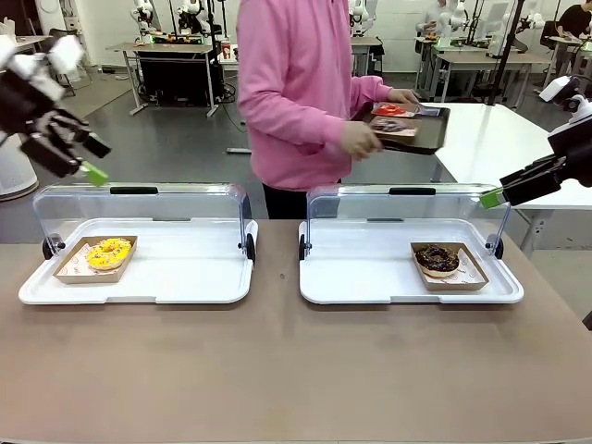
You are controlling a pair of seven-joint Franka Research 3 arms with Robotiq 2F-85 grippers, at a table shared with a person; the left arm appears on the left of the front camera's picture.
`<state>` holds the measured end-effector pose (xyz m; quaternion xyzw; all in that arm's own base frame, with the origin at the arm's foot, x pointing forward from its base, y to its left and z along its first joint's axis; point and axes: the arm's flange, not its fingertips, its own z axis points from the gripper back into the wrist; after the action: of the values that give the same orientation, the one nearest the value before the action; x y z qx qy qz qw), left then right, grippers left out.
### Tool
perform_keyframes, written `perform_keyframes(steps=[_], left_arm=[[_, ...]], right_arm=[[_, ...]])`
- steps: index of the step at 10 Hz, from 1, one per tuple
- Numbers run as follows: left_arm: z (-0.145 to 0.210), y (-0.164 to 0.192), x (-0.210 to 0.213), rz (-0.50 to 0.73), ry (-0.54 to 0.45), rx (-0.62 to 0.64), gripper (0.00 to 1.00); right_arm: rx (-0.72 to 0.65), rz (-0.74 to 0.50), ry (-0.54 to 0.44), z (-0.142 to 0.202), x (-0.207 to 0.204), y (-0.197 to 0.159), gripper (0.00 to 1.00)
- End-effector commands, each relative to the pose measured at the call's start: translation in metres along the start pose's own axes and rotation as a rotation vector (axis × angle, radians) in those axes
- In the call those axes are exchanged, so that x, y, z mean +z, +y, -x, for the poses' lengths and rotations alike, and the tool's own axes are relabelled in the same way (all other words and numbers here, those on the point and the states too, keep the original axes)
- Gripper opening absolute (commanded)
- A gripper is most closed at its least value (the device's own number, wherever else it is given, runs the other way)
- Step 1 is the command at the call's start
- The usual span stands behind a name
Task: Provide the desired donut to the person.
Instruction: Place the picked Paper togo box onto the Handle tray extended by the person.
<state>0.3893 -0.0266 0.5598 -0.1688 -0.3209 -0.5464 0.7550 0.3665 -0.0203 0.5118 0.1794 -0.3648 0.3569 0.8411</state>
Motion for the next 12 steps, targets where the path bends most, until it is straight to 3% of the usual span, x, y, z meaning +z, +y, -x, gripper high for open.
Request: perform_keyframes(steps=[1,3,6,9,12], left_arm=[[0.036,-0.017,0.003,-0.064,-0.067,0.047,1.00],[0.079,-0.028,0.019,-0.121,-0.134,0.121,1.00],[0.115,-0.048,0.025,-0.178,-0.121,0.151,1.00],[0.136,-0.049,0.026,-0.250,-0.089,0.246,1.00],[0.135,-0.050,0.025,-0.252,-0.100,0.250,1.00]], right_arm=[[-0.011,0.016,0.016,0.000,-0.001,0.002,1.00],[-0.011,0.016,0.016,0.000,-0.001,0.002,1.00],[-0.011,0.016,0.016,0.000,-0.001,0.002,1.00],[-0.011,0.016,0.016,0.000,-0.001,0.002,1.00],[-0.011,0.016,0.016,0.000,-0.001,0.002,1.00]])
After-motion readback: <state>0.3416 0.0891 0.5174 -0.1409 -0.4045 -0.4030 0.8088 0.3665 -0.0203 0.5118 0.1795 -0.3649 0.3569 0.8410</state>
